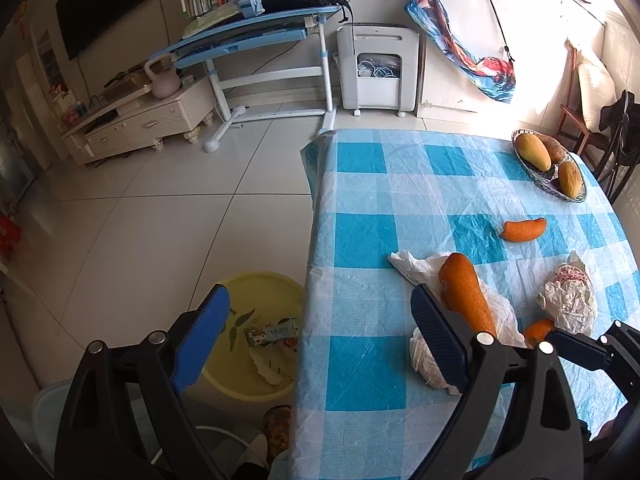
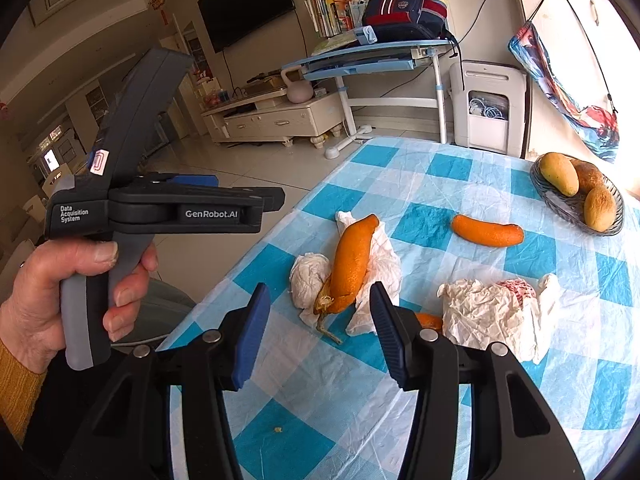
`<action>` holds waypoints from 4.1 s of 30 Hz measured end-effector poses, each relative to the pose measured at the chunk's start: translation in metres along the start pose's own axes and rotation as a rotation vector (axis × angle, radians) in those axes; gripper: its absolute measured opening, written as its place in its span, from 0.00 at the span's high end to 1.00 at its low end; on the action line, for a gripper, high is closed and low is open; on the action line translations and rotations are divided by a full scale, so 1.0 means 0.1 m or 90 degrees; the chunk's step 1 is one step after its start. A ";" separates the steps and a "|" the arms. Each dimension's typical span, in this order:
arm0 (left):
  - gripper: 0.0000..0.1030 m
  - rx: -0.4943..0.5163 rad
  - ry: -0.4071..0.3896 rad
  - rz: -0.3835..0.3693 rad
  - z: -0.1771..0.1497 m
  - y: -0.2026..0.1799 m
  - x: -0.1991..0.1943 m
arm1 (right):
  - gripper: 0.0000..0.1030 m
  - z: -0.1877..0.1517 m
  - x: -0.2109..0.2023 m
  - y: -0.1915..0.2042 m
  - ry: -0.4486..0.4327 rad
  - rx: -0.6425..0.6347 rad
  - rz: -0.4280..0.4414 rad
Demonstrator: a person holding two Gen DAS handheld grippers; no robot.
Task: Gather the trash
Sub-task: 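Grasp the long orange peel with the right tool, then grasp the crumpled white tissue with the left tool, then carry the tissue with the left tool while the right tool carries the peel toward the bin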
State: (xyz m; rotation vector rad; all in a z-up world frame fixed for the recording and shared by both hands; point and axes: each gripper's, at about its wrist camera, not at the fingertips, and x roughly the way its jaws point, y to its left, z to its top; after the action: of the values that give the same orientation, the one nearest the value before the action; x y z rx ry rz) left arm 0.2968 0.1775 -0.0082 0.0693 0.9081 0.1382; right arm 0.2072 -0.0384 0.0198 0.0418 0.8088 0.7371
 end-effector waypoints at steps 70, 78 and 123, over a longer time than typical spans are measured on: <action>0.68 0.019 -0.004 -0.127 -0.03 -0.24 0.01 | 0.82 -0.61 -0.27 -0.23 0.060 0.007 0.011; 0.67 0.037 -0.016 -0.106 -0.03 -0.30 -0.02 | 0.73 -0.60 -0.20 -0.22 0.083 0.003 -0.002; 0.67 -0.107 -0.086 -0.051 0.16 0.50 -0.27 | 0.82 -0.19 -0.02 0.25 -0.037 0.045 0.093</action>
State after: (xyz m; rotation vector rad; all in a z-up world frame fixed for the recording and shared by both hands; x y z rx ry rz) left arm 0.2886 0.2230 0.0290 -0.1132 0.7600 0.1332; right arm 0.1788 -0.0253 0.0153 0.1867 0.7824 0.8415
